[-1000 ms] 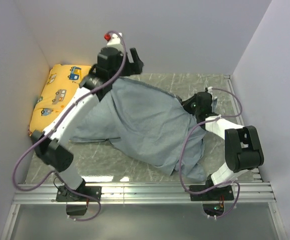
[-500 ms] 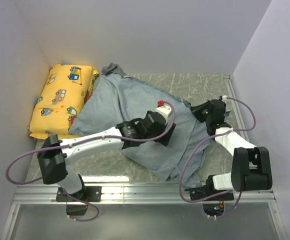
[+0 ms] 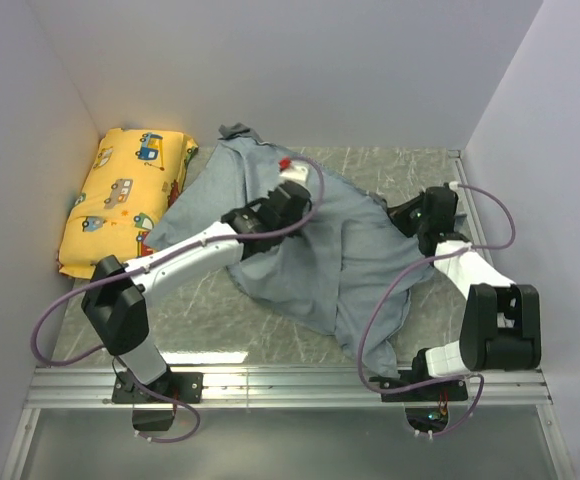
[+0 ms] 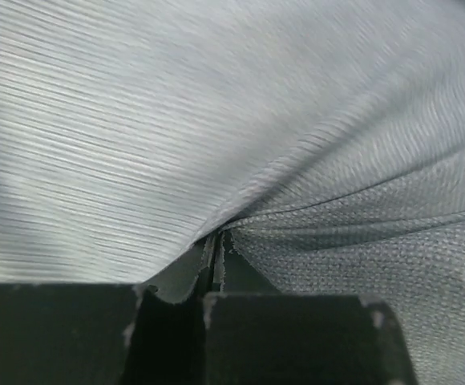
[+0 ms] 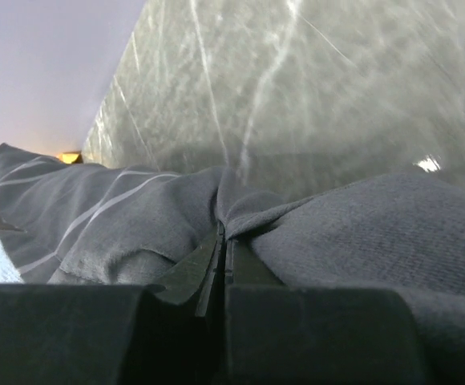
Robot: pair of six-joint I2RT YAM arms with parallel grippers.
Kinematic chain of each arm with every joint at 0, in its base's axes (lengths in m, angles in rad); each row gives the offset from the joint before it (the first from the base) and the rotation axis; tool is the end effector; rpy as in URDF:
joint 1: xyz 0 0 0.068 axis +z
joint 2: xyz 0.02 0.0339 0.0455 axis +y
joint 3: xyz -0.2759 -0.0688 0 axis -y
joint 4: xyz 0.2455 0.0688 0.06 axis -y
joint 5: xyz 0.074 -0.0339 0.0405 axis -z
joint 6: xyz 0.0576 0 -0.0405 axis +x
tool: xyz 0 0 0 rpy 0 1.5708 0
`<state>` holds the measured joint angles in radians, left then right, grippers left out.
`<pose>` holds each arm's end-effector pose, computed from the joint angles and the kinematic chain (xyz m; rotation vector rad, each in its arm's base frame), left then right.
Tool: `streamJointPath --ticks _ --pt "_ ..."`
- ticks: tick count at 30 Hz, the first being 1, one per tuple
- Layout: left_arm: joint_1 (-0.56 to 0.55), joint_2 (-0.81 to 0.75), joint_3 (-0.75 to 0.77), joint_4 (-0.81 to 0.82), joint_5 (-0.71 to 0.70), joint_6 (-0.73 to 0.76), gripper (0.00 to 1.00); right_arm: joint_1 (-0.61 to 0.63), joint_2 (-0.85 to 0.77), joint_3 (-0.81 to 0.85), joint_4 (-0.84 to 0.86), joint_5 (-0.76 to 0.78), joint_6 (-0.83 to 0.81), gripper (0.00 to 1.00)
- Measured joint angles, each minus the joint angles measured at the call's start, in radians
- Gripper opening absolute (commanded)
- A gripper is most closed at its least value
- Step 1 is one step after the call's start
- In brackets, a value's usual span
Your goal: Remove the pillowcase from the pillow
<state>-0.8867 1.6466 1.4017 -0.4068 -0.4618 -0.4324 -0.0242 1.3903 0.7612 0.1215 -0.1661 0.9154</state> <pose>0.2685 -0.2887 0.3111 0.2395 2.1421 -0.2515 0.3187 0.0018 0.2254 0.8787 1.9631 0.7058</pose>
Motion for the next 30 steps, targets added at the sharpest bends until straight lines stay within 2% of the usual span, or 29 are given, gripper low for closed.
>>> streamJointPath --ticks 1,4,5,7,8,11,17,22,25,30 --pt "0.030 0.000 0.011 -0.002 -0.002 -0.002 0.01 0.000 0.024 0.035 -0.014 -0.007 -0.010 0.00" --pt "0.105 0.000 0.044 0.003 0.003 -0.008 0.01 0.003 0.080 0.139 -0.063 -0.022 -0.046 0.14" --pt "0.126 0.000 0.048 0.012 0.016 -0.010 0.00 0.006 0.091 0.171 -0.085 -0.023 -0.063 0.26" --pt "0.159 0.002 0.048 0.024 0.052 -0.019 0.01 0.017 0.098 0.222 -0.110 -0.018 -0.098 0.41" --pt "0.171 0.006 0.048 0.027 0.064 -0.024 0.01 0.027 0.097 0.253 -0.126 -0.006 -0.119 0.55" --pt "0.193 0.039 0.059 0.050 0.096 -0.032 0.00 0.075 0.071 0.330 -0.179 0.060 -0.193 0.67" --pt "0.219 0.108 0.061 0.110 0.166 -0.061 0.00 0.262 -0.106 0.362 -0.286 0.220 -0.323 0.68" --pt "0.241 0.113 0.061 0.139 0.206 -0.081 0.01 0.353 -0.232 0.324 -0.343 0.287 -0.347 0.67" --pt "0.248 0.113 0.061 0.145 0.224 -0.086 0.00 0.410 -0.217 0.324 -0.386 0.330 -0.368 0.68" --pt "0.259 0.118 0.061 0.158 0.245 -0.089 0.01 0.489 -0.106 0.328 -0.458 0.361 -0.403 0.68"
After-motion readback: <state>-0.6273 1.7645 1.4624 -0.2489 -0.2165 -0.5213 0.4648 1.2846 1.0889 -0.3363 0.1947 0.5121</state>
